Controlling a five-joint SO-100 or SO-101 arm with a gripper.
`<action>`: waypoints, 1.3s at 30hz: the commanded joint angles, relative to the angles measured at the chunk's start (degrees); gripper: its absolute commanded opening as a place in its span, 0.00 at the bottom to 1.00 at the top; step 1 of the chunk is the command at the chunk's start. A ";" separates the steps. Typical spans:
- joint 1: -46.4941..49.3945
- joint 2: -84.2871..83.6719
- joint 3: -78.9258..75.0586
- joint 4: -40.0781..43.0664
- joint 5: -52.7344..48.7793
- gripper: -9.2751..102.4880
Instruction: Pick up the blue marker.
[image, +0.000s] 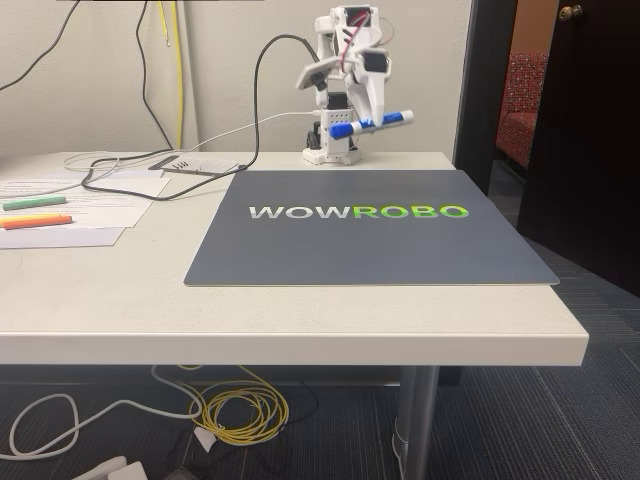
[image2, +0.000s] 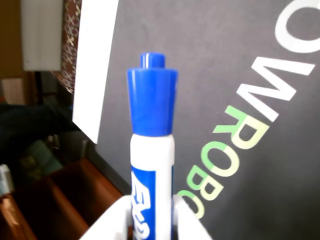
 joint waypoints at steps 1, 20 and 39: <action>1.14 5.98 2.37 -1.67 3.87 0.08; 7.03 37.62 37.97 -17.75 11.07 0.08; 11.51 50.63 46.05 -15.47 8.53 0.08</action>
